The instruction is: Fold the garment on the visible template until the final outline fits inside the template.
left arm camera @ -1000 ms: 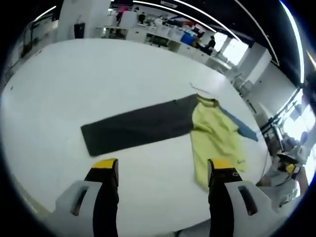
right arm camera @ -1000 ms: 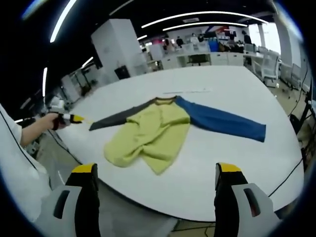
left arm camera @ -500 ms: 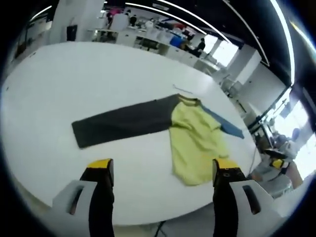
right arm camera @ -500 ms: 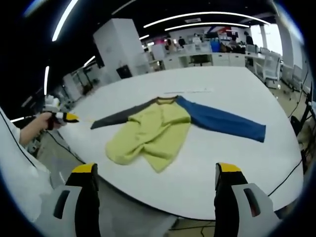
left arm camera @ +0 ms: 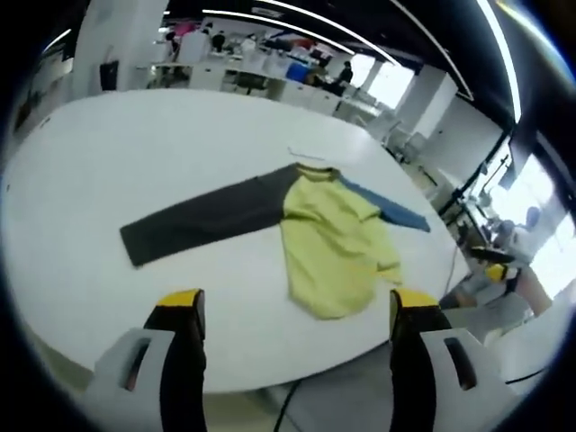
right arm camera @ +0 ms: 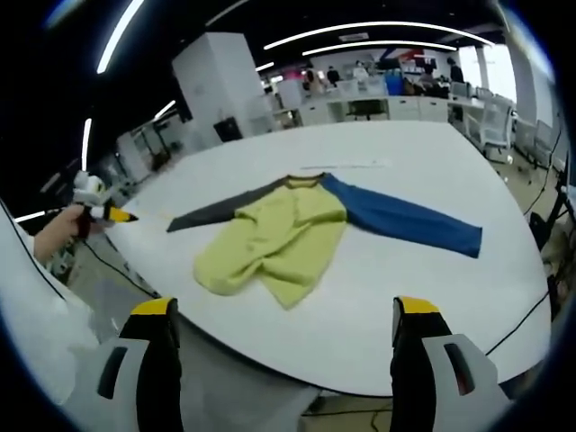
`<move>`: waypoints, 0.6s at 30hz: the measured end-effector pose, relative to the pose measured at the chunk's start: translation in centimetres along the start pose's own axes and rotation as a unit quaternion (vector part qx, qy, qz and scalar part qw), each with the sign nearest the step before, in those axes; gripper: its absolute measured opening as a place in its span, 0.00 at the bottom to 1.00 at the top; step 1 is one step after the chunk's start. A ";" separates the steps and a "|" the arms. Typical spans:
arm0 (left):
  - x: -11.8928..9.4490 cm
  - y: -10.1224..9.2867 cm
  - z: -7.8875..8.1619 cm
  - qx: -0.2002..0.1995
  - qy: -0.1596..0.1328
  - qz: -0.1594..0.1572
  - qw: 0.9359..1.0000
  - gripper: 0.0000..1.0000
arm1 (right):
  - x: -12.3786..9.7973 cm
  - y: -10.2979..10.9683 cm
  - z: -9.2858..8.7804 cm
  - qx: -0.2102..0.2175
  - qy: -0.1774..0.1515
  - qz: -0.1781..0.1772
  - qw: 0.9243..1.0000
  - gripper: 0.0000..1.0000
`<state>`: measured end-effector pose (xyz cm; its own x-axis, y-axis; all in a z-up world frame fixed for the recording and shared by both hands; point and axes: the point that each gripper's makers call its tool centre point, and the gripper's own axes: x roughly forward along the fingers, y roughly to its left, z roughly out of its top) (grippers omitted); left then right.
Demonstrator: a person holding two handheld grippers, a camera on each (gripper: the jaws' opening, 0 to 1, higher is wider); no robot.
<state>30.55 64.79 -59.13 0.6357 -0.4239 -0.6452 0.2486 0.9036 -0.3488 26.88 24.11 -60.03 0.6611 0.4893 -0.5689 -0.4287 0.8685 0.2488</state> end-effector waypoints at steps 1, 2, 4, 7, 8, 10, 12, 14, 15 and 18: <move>-0.1 -0.2 -0.2 0.004 0.002 -0.001 1.000 0.81 | 0.0 0.0 0.0 0.000 0.000 0.000 1.000 0.98; -0.1 -0.3 -0.4 0.006 0.003 0.000 1.000 0.82 | -0.1 0.0 -0.1 -0.001 0.000 0.000 1.000 0.98; -0.2 -0.7 -0.8 0.015 0.009 -0.001 1.000 0.82 | -0.2 -0.1 -0.1 0.000 -0.001 0.001 1.000 0.98; -0.2 -1.6 -1.5 0.027 0.017 -0.014 0.999 0.84 | -0.4 -0.3 -0.2 0.000 -0.002 -0.001 1.000 0.98; -0.2 -1.8 -1.8 0.032 0.022 -0.016 0.999 0.85 | -0.5 -0.3 -0.2 0.000 -0.002 -0.001 1.000 0.98; -0.3 -2.2 -2.3 0.049 0.031 -0.020 0.998 0.87 | -0.6 -0.4 -0.2 0.001 -0.003 -0.002 1.000 0.98; -0.3 -2.4 -2.6 0.053 0.033 -0.022 0.998 0.88 | -0.7 -0.5 -0.3 0.002 -0.002 -0.002 1.000 0.98; -0.5 -2.8 -2.8 0.049 0.031 -0.030 0.998 0.90 | -0.8 -0.6 -0.4 0.000 -0.001 -0.003 1.000 0.98; -0.5 -3.0 -2.9 0.049 0.031 -0.032 0.998 0.91 | -0.8 -0.6 -0.4 0.000 -0.001 -0.003 1.000 0.98; -0.8 -3.4 -3.3 0.054 0.031 -0.035 0.997 0.94 | -1.0 -0.7 -0.5 0.000 0.001 -0.003 1.000 0.98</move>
<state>26.77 61.84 -59.65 0.5677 -0.4868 -0.6639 0.3699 0.8713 -0.3225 26.20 23.02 -60.08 0.6622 0.4846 -0.5716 -0.4257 0.8710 0.2452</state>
